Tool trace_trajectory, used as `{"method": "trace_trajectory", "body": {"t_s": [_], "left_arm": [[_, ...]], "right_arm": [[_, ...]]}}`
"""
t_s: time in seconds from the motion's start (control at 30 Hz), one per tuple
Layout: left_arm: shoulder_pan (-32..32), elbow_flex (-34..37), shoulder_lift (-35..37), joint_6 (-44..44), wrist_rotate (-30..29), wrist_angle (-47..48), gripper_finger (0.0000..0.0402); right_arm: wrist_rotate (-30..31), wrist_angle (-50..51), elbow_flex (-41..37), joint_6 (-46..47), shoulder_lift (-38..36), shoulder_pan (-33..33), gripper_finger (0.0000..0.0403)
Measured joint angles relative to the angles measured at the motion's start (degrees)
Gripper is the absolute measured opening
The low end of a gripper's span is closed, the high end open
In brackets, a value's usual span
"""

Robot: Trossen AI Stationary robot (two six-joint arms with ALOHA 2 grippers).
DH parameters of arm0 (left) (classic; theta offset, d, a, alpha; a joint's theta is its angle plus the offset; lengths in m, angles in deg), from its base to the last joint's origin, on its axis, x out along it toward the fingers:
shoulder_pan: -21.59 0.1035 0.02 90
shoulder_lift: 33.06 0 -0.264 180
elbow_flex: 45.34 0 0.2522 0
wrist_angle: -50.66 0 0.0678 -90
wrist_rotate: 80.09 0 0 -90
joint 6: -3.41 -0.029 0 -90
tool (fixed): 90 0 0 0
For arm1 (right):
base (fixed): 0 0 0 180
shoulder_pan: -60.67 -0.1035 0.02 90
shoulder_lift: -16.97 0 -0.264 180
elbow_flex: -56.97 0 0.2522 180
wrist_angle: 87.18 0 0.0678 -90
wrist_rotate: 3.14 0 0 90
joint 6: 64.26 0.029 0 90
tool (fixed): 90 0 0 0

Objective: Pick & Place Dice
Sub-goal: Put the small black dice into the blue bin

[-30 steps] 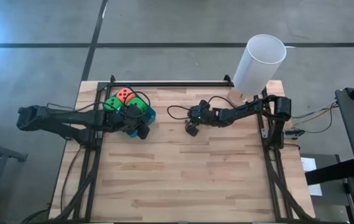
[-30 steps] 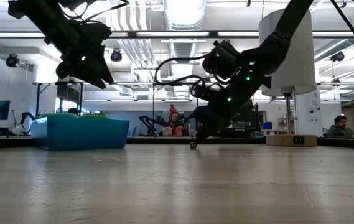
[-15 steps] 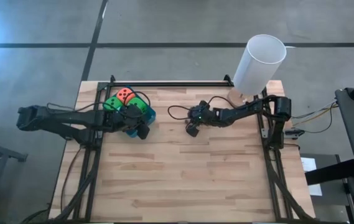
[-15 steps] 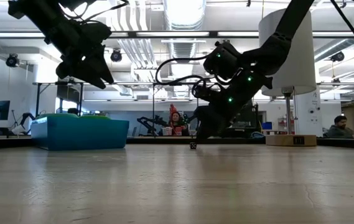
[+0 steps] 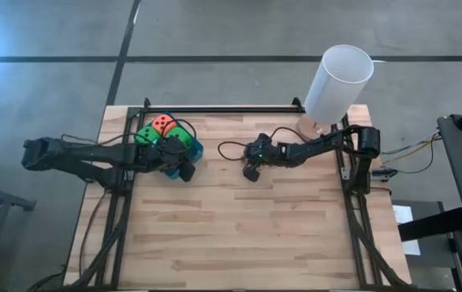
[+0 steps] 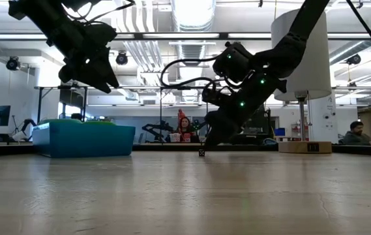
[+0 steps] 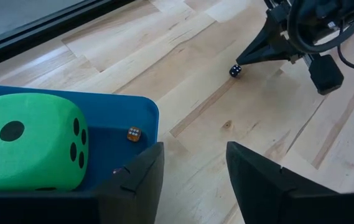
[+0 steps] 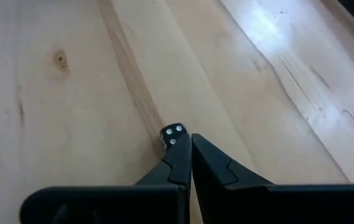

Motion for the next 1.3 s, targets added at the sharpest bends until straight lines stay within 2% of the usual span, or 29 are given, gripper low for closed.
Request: {"method": "trace_trajectory", "body": {"t_s": [0.63, 0.93, 1.3], "left_arm": [[0.0, 0.0, 0.0, 0.0, 0.0, 0.0, 0.0195], [0.0, 0.1, 0.0, 0.0, 0.0, -0.1, 0.0182], [0.0, 0.3, 0.0, 0.0, 0.0, 0.0, 0.0182]], "right_arm": [[0.7, -2.5, -0.1, 0.8, 0.0, 3.2, 0.0008], [-0.4, -7.6, 1.0, 0.4, 6.6, 3.3, 0.0008], [-1.7, -7.2, 1.5, 0.9, 7.1, 1.6, 0.0008]]}}
